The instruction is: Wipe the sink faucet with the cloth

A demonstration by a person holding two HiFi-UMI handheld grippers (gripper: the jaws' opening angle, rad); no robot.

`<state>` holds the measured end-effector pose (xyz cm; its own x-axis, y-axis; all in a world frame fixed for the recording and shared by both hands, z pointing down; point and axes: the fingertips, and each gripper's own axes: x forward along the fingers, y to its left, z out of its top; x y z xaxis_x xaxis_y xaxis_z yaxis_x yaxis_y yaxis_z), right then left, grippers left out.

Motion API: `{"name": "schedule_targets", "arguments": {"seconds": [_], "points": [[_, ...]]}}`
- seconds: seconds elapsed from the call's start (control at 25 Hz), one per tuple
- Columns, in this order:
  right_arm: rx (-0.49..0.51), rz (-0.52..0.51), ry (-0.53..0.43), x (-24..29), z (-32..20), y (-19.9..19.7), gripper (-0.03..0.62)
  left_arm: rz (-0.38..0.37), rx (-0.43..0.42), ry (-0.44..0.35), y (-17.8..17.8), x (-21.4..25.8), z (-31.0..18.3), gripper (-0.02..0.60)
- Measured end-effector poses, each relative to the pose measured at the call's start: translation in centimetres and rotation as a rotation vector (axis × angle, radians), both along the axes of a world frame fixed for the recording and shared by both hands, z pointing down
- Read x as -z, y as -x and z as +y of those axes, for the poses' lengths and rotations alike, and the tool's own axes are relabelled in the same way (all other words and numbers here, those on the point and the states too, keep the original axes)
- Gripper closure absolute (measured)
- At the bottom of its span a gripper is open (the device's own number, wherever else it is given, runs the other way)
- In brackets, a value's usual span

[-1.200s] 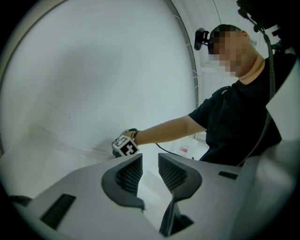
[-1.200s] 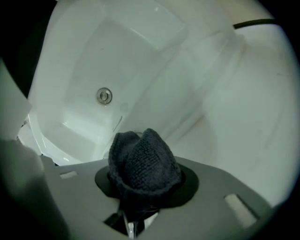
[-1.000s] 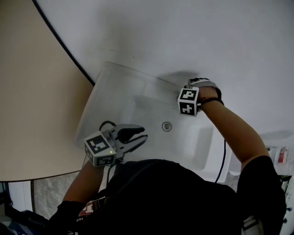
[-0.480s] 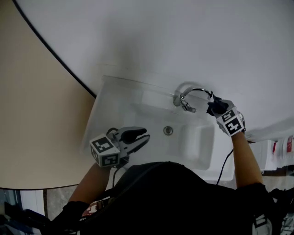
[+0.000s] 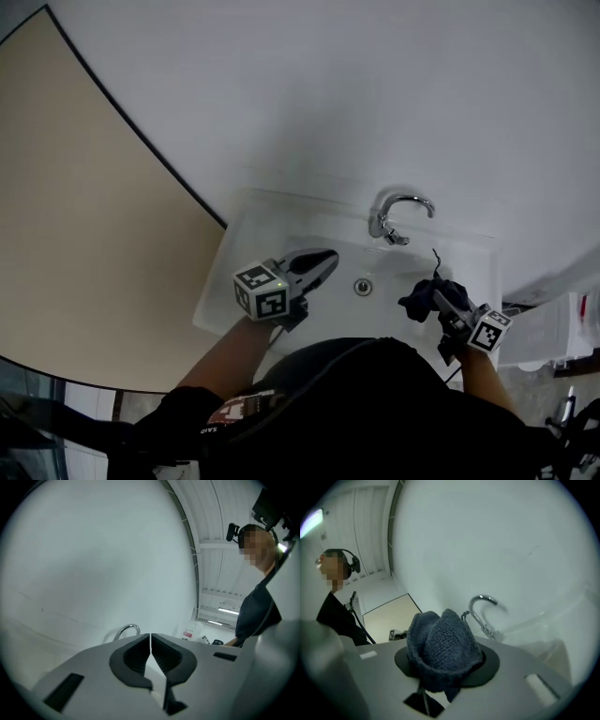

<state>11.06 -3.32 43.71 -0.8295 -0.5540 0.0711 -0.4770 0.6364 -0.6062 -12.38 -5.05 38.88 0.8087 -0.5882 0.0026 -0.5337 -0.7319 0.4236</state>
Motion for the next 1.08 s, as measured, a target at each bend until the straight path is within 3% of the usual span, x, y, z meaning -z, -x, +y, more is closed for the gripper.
{"name": "schedule_targets", "arguments": {"seconds": [0.12,0.24,0.32,0.56,0.8,1.08], "points": [[-0.016,0.025,-0.175,4.8,-0.4,-0.4,0.459,-0.071,0.049,-0.073,-0.9,0.6,0.0,0.581],[-0.014,0.192,-0.332,7.9,-0.5,-0.9,0.461,-0.137,0.074,-0.128,-1.8,1.1,0.5,0.581],[-0.01,0.286,-0.371,8.2,-0.3,-0.9,0.462,-0.164,0.073,-0.134,-2.4,1.2,0.8,0.581],[0.005,0.307,-0.295,4.9,0.7,1.2,0.464,-0.18,0.038,-0.107,-2.0,0.6,1.9,0.581],[0.02,0.329,-0.317,4.4,1.3,2.5,0.465,-0.173,0.055,-0.08,-0.1,-0.9,3.3,0.581],[0.038,0.338,-0.281,3.8,1.2,2.0,0.465,-0.176,0.064,-0.053,-0.7,-0.8,3.8,0.581]]}}
